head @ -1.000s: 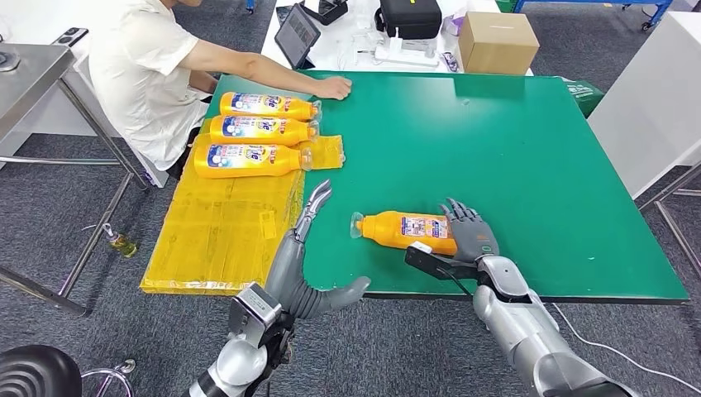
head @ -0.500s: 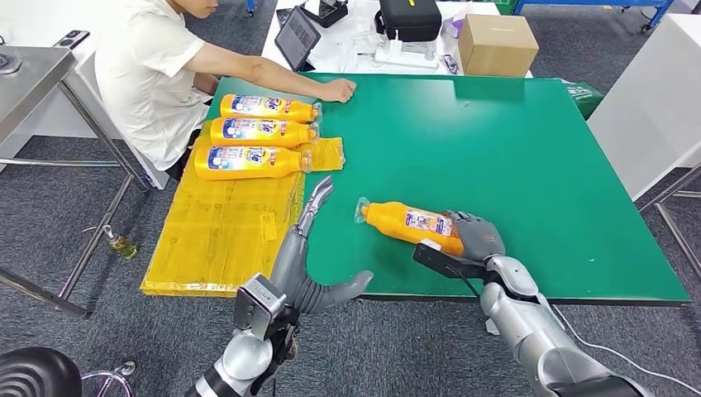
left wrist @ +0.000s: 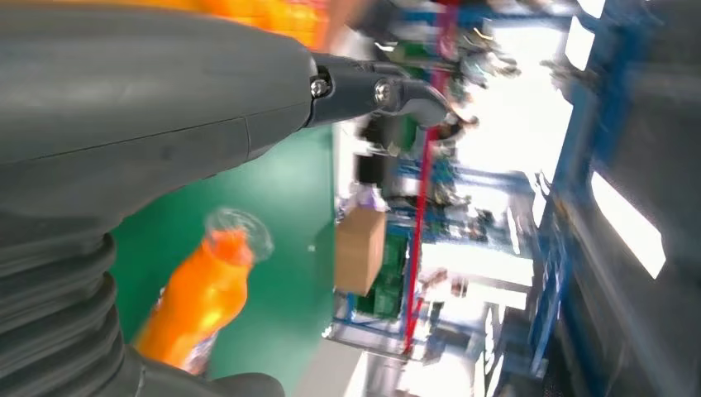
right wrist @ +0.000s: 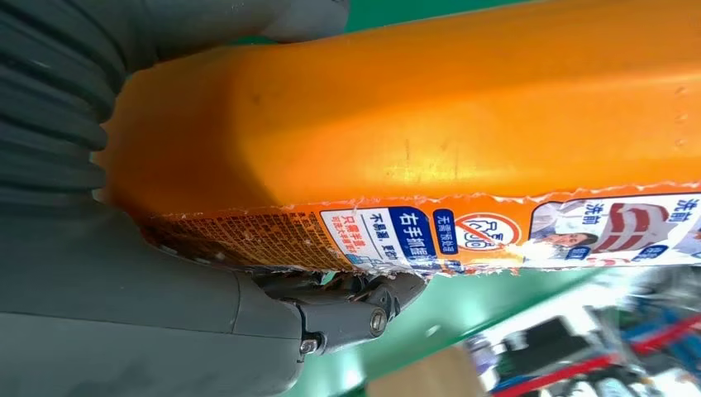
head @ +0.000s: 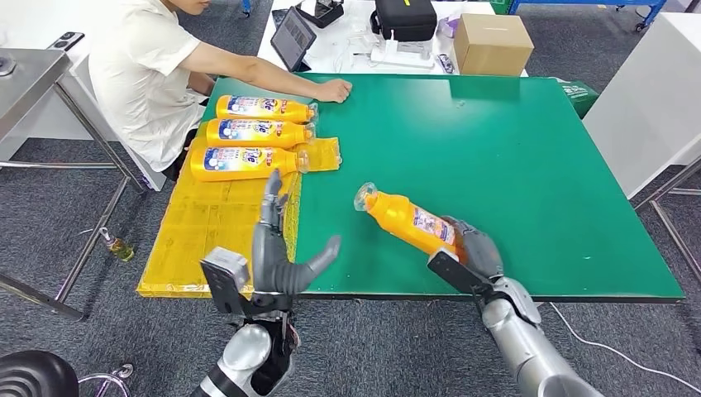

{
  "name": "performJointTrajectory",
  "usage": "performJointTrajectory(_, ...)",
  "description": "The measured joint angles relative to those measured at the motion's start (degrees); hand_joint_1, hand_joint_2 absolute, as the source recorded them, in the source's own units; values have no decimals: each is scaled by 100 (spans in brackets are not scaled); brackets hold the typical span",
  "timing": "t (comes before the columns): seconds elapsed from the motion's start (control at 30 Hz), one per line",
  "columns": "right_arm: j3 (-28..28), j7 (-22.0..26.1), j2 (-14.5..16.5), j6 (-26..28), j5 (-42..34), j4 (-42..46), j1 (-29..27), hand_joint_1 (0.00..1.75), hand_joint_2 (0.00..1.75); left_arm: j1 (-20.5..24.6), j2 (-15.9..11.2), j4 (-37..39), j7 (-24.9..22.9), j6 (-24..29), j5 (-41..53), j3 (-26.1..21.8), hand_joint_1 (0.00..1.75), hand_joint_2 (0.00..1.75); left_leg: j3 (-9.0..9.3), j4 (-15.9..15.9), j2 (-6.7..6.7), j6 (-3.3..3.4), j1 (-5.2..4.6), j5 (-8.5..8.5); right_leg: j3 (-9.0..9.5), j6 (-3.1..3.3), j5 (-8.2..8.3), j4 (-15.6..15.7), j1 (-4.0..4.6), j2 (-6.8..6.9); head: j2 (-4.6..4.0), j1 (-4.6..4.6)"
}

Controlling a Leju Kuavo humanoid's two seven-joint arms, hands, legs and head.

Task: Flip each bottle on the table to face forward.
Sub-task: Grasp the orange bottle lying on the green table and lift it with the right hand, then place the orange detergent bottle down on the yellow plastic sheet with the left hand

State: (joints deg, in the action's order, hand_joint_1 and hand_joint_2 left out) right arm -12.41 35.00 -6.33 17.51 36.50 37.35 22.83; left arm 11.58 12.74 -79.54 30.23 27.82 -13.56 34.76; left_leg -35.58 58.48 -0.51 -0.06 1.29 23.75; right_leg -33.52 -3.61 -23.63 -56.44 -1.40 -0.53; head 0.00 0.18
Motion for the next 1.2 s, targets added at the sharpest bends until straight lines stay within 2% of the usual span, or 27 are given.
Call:
performJointTrajectory(0.1, -12, 10, 222, -164, -608, 713, -306, 174, 175, -7, 53, 93, -14, 116, -807, -85, 0, 175, -23, 0, 0, -3, 1, -6, -25, 1, 2, -4, 1, -1, 0, -1)
performJointTrajectory(0.23, -144, -137, 501, -375, -1450, 1611, -615, 175, 175, -11, 101, 249, 142, 476, -1313, -143, 0, 175, -59, 0, -5, -7, 4, -16, -56, 1, 3, -8, 1, 2, 0, -2)
performJointTrajectory(0.4, -303, -134, 651, -395, -1721, 2050, -733, 175, 175, -13, 101, 326, 166, 490, -1456, -146, 0, 175, -84, 0, -7, -6, 1, -15, -75, -1, 1, -7, -6, 3, 0, 0)
performJointTrajectory(0.53, -398, -49, 698, -500, -1790, 2130, -748, 175, 175, 10, 99, 356, 87, 312, -1517, -113, 0, 175, -96, 0, -7, -5, -5, -13, -86, -1, 1, -7, -11, 3, 0, -1)
performJointTrajectory(0.8, -897, 208, 929, -1134, -2012, 1862, -631, 175, 175, 81, 68, 448, -391, -929, -1712, 181, 0, 175, -99, 0, -6, -6, -2, -13, -95, -1, 0, -7, -7, 3, 0, -1)
performJointTrajectory(1.03, -1150, 263, 975, -1202, -1895, 1669, -563, 175, 175, 113, 51, 463, -503, -1103, -1712, 201, 0, 175, -106, 0, -8, -5, -4, -13, -98, -1, 0, -7, -10, 3, 0, 0)
performJointTrajectory(1.2, -1456, 449, 1017, -1107, -1713, 1580, -539, 175, 175, 271, 56, 619, -719, -964, -1703, 220, 0, 175, -106, 0, -7, -6, -3, -13, -101, -1, 1, -7, -9, 3, 0, -2)
